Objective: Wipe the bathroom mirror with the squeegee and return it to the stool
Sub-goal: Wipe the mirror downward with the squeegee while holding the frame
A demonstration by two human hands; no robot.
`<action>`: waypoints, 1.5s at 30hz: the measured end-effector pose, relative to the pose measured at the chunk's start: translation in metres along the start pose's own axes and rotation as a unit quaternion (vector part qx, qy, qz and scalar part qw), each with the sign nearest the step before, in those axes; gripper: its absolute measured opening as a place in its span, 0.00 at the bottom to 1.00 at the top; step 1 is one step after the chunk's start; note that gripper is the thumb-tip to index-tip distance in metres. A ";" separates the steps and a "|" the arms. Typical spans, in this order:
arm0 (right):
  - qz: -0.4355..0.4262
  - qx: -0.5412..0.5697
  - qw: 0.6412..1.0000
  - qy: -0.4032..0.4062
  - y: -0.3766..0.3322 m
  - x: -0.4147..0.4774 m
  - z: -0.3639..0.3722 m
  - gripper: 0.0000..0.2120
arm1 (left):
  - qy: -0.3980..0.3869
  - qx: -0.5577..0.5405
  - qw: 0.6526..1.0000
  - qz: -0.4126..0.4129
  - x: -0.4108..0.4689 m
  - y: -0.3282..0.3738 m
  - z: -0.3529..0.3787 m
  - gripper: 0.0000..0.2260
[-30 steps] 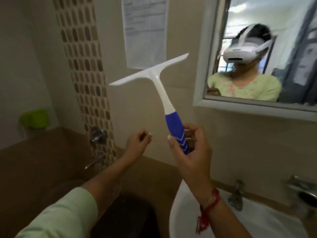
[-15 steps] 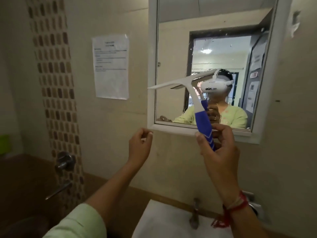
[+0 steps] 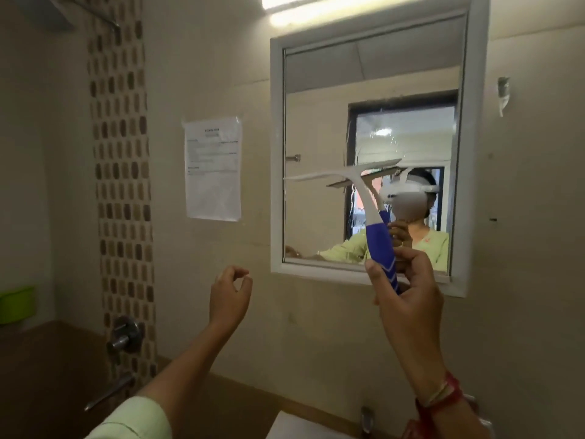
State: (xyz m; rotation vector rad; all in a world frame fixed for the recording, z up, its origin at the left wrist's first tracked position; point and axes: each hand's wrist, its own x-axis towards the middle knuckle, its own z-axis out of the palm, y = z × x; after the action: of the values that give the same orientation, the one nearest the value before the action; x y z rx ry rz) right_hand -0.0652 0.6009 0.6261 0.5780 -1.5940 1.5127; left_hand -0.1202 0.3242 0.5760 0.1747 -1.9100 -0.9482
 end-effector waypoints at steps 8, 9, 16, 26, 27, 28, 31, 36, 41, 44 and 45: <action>-0.044 -0.015 0.999 -0.001 -0.022 0.068 0.026 0.15 | -0.029 0.038 0.998 0.044 0.036 0.030 0.012 0.09; -0.049 -0.021 0.999 0.000 -0.027 0.078 0.032 0.17 | -0.031 0.043 0.997 0.060 0.043 0.037 0.013 0.10; -0.138 -0.095 0.985 0.044 -0.054 0.130 0.071 0.23 | 0.000 0.074 0.982 0.175 0.102 0.076 0.011 0.14; -0.190 -0.146 0.967 0.085 -0.061 0.186 0.135 0.24 | 0.043 0.090 0.955 0.281 0.195 0.107 0.017 0.23; -0.190 -0.146 0.967 0.089 -0.061 0.189 0.140 0.24 | 0.040 0.082 0.952 0.293 0.202 0.108 0.019 0.24; -0.187 -0.137 0.968 0.092 -0.062 0.191 0.145 0.23 | 0.040 0.073 0.949 0.305 0.208 0.110 0.021 0.25; -0.188 -0.127 0.969 0.095 -0.065 0.200 0.158 0.23 | 0.059 0.044 0.936 0.345 0.222 0.118 0.027 0.28; -0.213 -0.179 0.956 0.098 -0.061 0.204 0.173 0.22 | 0.071 0.027 0.927 0.367 0.248 0.132 0.037 0.26; -0.198 -0.206 0.949 0.129 -0.056 0.208 0.181 0.22 | 0.065 0.003 0.928 0.368 0.265 0.129 0.048 0.25; -0.212 -0.239 0.938 0.133 -0.061 0.212 0.181 0.23 | 0.039 -0.037 0.937 0.345 0.266 0.124 0.051 0.25; -0.216 -0.250 0.934 0.137 -0.063 0.213 0.181 0.23 | 0.033 -0.056 0.938 0.340 0.265 0.123 0.052 0.24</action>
State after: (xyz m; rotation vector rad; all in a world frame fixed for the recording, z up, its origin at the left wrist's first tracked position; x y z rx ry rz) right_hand -0.1760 0.4616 0.8506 0.3732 -1.4374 0.7789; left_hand -0.2701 0.3080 0.8320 -0.4919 -1.6630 -0.5606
